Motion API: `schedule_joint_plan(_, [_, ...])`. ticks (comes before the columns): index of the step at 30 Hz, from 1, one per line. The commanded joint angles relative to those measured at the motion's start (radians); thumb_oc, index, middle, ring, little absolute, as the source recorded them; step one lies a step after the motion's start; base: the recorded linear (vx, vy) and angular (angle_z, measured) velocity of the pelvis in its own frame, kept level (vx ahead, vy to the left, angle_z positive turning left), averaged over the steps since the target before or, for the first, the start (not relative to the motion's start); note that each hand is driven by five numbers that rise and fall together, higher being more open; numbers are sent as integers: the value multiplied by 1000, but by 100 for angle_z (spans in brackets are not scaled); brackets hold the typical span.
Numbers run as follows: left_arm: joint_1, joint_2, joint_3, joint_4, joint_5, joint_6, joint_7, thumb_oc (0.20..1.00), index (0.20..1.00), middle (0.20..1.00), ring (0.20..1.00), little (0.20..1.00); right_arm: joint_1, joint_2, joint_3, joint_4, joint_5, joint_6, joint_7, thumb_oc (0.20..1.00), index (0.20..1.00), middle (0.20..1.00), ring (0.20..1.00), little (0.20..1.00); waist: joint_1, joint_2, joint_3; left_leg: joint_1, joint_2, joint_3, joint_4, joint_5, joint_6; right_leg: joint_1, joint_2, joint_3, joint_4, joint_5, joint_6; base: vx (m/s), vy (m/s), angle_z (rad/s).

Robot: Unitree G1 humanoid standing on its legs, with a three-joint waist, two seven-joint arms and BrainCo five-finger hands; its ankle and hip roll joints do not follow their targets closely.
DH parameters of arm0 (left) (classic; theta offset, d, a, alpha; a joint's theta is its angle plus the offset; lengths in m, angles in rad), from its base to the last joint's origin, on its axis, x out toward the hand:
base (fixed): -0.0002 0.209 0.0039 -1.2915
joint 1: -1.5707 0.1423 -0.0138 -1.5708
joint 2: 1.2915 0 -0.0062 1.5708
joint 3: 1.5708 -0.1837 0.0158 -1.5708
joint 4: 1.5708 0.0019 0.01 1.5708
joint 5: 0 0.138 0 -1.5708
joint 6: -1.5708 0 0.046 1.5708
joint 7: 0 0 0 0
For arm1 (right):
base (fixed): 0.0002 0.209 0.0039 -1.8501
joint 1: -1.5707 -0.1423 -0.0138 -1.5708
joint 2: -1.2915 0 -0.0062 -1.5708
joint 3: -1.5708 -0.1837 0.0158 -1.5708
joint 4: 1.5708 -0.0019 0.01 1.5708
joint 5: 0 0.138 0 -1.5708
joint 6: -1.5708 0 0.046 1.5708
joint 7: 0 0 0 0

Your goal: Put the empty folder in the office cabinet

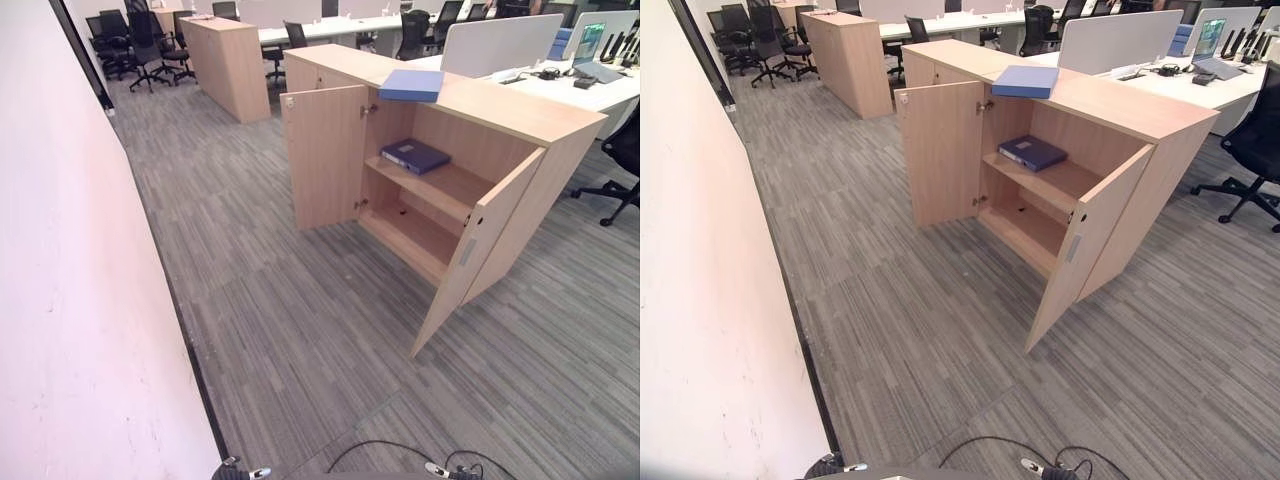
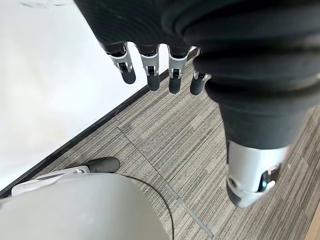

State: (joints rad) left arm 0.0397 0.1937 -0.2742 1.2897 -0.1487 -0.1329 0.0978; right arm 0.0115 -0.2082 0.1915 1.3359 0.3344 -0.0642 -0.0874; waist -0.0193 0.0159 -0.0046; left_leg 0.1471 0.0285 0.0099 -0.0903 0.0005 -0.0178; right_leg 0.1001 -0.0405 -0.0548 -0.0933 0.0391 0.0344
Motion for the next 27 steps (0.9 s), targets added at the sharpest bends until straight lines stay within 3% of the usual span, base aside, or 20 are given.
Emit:
schedule_joint_plan(1, [-67, -68, -5, 37, -5, -29, -12, 1000, 1000, 1000, 1000, 1000, -79, 54, 2, 49, 27, -23, 2, 1000, 1000, 1000, 1000, 1000, -4, -24, 7, -20, -69, 20, 3, -57, 40, 20, 19, -14, 10, -39, -1, 0, 0, 0])
schedule_joint_plan(9, [-70, -64, -11, 25, 10, -40, 11, 1000, 1000, 1000, 1000, 1000, -80, 53, -1, 49, 24, -27, -4, 1000, 1000, 1000, 1000, 1000, 0, -27, 9, -22, -69, 16, 3, -57, 38, 22, 19, -14, 7, -37, -1, 0, 0, 0])
schedule_joint_plan(27, [-62, -73, 9, 92, 7, -11, -40, 1000, 1000, 1000, 1000, 1000, -78, 53, 10, 59, -6, -15, 18, 1000, 1000, 1000, 1000, 1000, -8, -20, -1, -20, -67, 21, 3, -59, 36, 22, 20, -11, 6, -36, -1, 0, 0, 0])
